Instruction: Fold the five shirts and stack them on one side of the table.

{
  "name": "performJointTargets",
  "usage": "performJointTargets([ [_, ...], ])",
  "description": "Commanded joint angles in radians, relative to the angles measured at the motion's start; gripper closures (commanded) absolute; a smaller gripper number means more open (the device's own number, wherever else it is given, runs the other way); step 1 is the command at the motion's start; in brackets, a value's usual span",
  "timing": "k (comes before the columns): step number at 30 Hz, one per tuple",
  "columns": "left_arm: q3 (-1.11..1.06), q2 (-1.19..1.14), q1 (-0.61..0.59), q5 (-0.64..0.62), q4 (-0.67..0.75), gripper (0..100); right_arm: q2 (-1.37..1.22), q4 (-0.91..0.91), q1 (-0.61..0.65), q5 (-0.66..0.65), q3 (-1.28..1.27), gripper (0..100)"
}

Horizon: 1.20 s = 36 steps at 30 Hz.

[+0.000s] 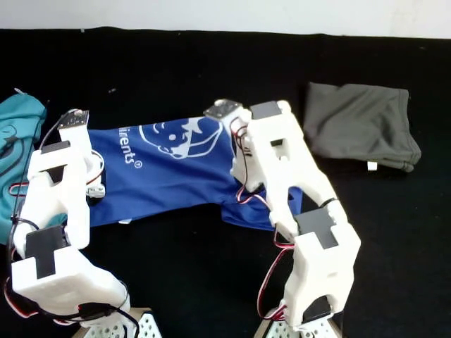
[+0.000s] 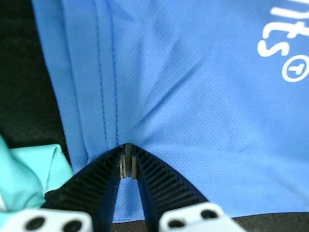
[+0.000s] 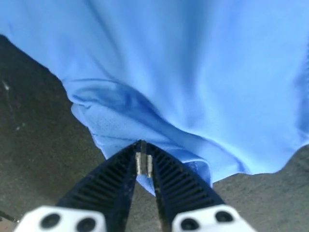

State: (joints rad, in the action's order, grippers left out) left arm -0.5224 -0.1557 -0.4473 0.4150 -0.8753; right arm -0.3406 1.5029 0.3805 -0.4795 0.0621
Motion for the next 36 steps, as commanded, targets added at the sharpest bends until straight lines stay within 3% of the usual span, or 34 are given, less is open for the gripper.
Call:
performJointTargets([
  [1, -0.002, 0.004, -0.01, -0.003, 0.032, 99, 0.059, -0.005, 0.001, -0.014, -0.067, 99.2],
  [13, -0.002, 0.004, -0.01, -0.003, 0.032, 99, 0.305, -0.047, -0.008, -0.075, -0.328, 99.2],
  [18, -0.002, 0.004, -0.01, -0.003, 0.032, 99, 0.317, -0.282, -0.117, -0.069, -0.248, 99.2],
  [20, -0.002, 0.004, -0.01, -0.003, 0.032, 99, 0.266, -0.42, -0.168, -0.005, -0.199, 99.2],
  [25, -0.002, 0.004, -0.01, -0.003, 0.032, 99, -0.028, -0.516, -0.222, 0.069, 0.048, 99.2],
  [36, -0.002, 0.004, -0.01, -0.003, 0.032, 99, -0.696, -0.24, -0.28, 0.066, 0.934, 99.2],
])
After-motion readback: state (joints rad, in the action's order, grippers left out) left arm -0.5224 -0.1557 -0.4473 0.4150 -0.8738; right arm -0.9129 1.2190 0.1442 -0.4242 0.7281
